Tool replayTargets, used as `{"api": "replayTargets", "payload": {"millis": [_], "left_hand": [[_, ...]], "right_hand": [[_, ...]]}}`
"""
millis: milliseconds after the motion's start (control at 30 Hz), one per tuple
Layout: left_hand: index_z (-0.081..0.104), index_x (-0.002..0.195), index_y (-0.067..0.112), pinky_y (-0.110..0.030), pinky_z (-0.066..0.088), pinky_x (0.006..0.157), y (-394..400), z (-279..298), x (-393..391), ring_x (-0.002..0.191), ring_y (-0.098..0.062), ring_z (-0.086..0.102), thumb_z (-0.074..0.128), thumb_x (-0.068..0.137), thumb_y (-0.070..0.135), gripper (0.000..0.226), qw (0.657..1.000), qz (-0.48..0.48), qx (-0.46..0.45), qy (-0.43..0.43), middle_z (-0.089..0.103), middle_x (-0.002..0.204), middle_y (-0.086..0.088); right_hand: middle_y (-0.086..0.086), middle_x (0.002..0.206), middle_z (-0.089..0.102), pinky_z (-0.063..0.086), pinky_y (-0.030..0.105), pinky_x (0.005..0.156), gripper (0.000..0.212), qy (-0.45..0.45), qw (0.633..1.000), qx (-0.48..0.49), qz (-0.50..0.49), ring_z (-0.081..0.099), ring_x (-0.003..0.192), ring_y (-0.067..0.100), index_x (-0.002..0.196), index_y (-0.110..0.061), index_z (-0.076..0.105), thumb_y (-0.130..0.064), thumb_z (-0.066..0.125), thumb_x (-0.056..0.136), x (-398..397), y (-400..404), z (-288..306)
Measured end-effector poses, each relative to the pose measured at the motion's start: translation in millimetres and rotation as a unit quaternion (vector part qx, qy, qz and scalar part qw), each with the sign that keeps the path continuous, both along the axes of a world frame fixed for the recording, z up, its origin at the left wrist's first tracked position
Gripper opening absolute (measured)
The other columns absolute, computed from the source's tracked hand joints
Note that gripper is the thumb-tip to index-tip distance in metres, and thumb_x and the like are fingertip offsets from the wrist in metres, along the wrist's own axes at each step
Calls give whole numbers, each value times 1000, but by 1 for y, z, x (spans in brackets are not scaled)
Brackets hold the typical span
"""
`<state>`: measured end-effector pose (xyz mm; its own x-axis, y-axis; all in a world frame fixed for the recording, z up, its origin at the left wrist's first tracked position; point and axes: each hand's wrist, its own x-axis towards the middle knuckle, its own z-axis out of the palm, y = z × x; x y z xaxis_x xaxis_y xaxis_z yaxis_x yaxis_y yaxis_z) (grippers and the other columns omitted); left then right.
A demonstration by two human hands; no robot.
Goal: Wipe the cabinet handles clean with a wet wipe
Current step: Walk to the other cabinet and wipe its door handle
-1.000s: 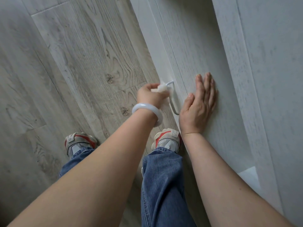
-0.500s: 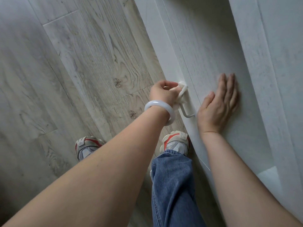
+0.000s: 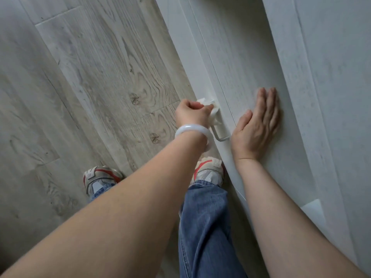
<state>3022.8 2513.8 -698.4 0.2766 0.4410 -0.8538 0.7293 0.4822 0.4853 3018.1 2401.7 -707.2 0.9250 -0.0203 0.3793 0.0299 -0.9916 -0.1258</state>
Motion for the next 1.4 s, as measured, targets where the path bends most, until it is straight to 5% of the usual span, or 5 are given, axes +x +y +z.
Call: {"api": "replayTargets", "payload": {"millis": [267,800,933,1200,1400], "left_hand": [[42,67,15,-10,35,35,-43,7,-43,50,-12,41,71,80,4,34,997,18,-65,40,45,59,0],[58,99,16,-32,55,71,-42,-7,-45,76,-19,62,79,75,9,32,996,-49,-68,21,62,89,1],[60,97,14,-21,47,55,1,-5,-8,62,-11,57,80,75,11,30,997,-66,-26,-12,58,77,5],[66,101,11,-30,55,72,-2,-1,-14,73,-16,62,75,82,17,22,996,-75,-51,-8,68,91,-1],[67,86,14,-17,46,46,-23,4,-37,56,-16,59,75,82,17,10,986,-87,-135,42,64,68,0]], "right_hand": [[26,117,64,26,29,104,33,6,1000,-22,-17,61,107,38,113,5,64,-11,53,86,0,-3,-7],[26,114,65,24,25,103,32,-9,1000,-26,-11,60,106,37,110,5,65,-10,55,84,0,-4,-9],[26,117,64,9,17,112,35,-11,1000,-20,-18,62,107,38,113,7,64,-12,52,86,-1,-4,-8],[27,118,63,28,33,101,37,10,999,-29,-22,62,108,39,115,7,63,-14,51,86,-1,-3,-8],[27,118,63,29,32,102,37,-1,1000,-24,-19,61,108,38,115,8,63,-13,51,86,0,-5,-11]]}}
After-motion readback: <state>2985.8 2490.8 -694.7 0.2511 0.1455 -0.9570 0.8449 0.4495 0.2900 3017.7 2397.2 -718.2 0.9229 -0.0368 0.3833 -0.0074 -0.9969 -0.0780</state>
